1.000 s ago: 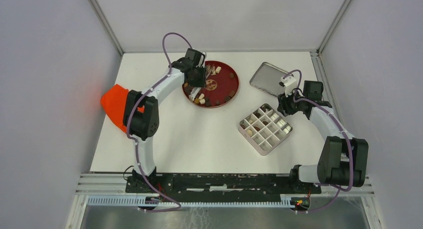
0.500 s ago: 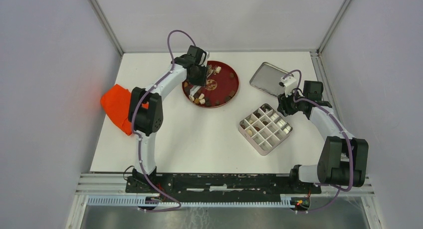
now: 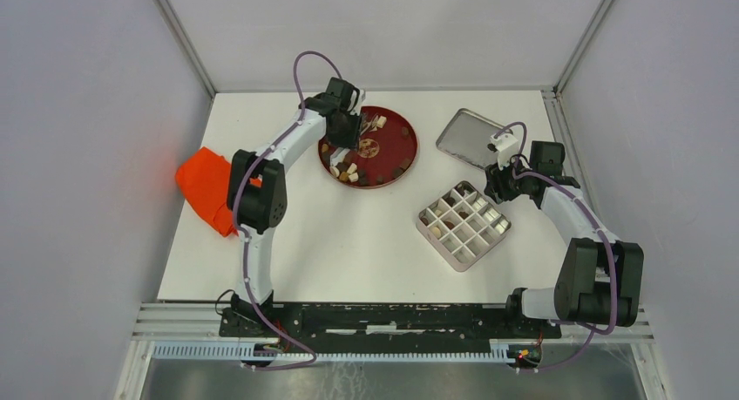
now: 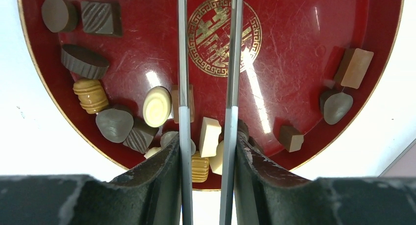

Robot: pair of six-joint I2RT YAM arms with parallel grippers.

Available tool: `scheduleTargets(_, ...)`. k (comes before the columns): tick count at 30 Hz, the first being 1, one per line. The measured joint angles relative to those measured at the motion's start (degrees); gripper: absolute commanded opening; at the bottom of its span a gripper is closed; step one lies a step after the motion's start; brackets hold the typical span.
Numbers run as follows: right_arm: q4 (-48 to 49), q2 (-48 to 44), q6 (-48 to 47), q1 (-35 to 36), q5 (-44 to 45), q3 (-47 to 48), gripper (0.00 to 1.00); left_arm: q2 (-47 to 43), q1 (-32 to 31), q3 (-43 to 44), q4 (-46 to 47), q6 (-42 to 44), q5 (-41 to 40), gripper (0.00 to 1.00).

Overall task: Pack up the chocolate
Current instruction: Pick up the fake chocolate from the plate.

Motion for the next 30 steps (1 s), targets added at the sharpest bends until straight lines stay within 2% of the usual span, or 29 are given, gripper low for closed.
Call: scheduleTargets(30, -0.17, 0.0, -0.15, -0.22, -0.63, 0.0, 0.51, 1.22, 0.66, 1.6, -2.73, 1.38, 1.33, 0.46)
